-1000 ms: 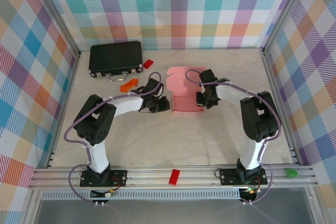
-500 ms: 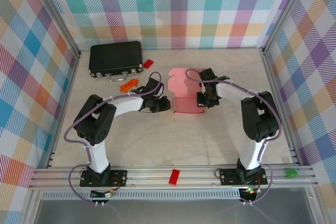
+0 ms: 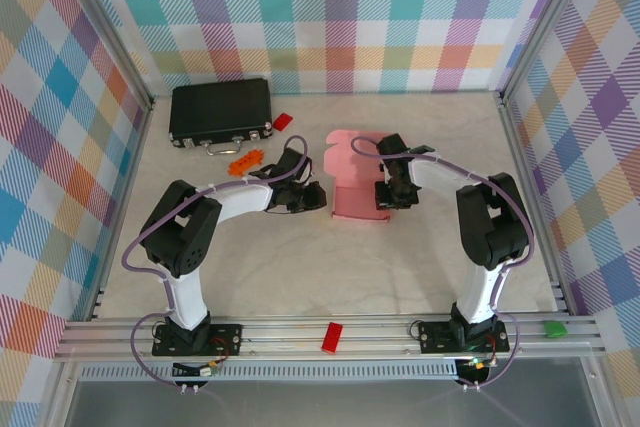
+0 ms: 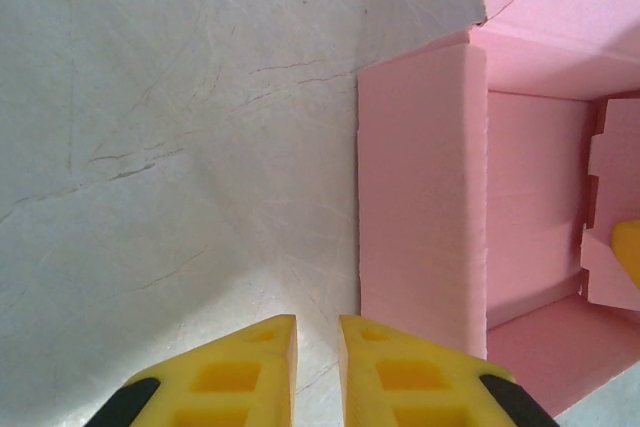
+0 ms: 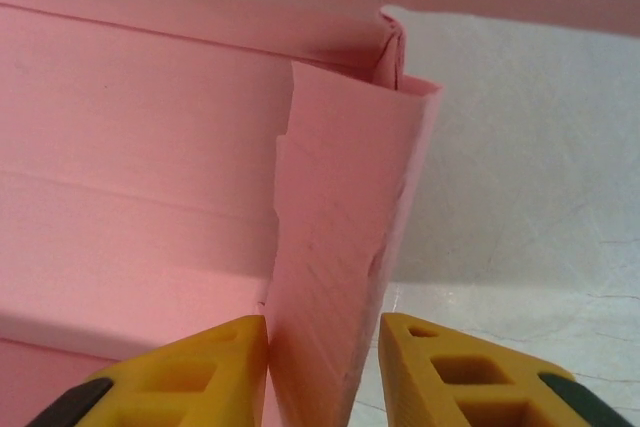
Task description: Fold the paper box
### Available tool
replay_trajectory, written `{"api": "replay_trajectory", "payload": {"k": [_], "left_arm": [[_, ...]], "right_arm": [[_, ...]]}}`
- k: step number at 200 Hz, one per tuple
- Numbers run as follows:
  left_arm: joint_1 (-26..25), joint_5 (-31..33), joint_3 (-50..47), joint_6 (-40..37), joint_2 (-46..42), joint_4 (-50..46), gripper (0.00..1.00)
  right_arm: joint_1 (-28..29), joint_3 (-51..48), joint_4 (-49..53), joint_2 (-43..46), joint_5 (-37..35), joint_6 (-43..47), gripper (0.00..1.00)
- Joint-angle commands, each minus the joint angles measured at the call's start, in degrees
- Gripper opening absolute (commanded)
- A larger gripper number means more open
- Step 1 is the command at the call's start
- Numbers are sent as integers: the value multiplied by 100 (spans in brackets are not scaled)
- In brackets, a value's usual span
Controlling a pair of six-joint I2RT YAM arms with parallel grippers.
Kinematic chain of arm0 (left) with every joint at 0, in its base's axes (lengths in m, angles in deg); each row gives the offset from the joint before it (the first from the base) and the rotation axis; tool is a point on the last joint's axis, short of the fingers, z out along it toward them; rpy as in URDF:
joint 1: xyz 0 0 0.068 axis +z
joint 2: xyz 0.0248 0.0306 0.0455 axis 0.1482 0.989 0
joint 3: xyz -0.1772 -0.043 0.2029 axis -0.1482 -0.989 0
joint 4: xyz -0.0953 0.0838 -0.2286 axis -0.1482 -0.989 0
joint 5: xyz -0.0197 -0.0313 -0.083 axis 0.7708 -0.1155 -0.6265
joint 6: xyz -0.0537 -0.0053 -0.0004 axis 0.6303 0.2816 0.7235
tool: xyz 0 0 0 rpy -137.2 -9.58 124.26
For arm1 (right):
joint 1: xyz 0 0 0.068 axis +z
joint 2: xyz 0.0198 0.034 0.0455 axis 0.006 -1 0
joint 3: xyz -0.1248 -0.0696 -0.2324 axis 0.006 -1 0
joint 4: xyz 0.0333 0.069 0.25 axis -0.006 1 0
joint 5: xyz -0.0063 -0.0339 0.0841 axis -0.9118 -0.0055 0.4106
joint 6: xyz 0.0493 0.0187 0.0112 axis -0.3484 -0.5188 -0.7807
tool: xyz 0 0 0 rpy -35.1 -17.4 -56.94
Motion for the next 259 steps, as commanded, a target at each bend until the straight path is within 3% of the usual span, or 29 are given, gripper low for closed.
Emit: {"api": "replay_trajectory", "payload": {"k": [1, 41, 122, 168, 259], "left_arm": [[-43, -99, -69, 77, 91, 13, 18], [-44, -151, -94, 98, 92, 44, 18], [-47, -552, -182, 388, 168, 468, 18], [-43, -518, -174, 404, 194, 455, 18], [-48, -513, -121, 386, 279, 393, 18]], "right_arm": [[49, 60, 201, -46, -87, 91, 30], [68, -76, 116, -79, -294, 83, 20], [257, 95, 258, -404, -711, 170, 18], [371, 227, 377, -535, -1043, 215, 10], [519, 461, 630, -791, -1631, 83, 13]]}}
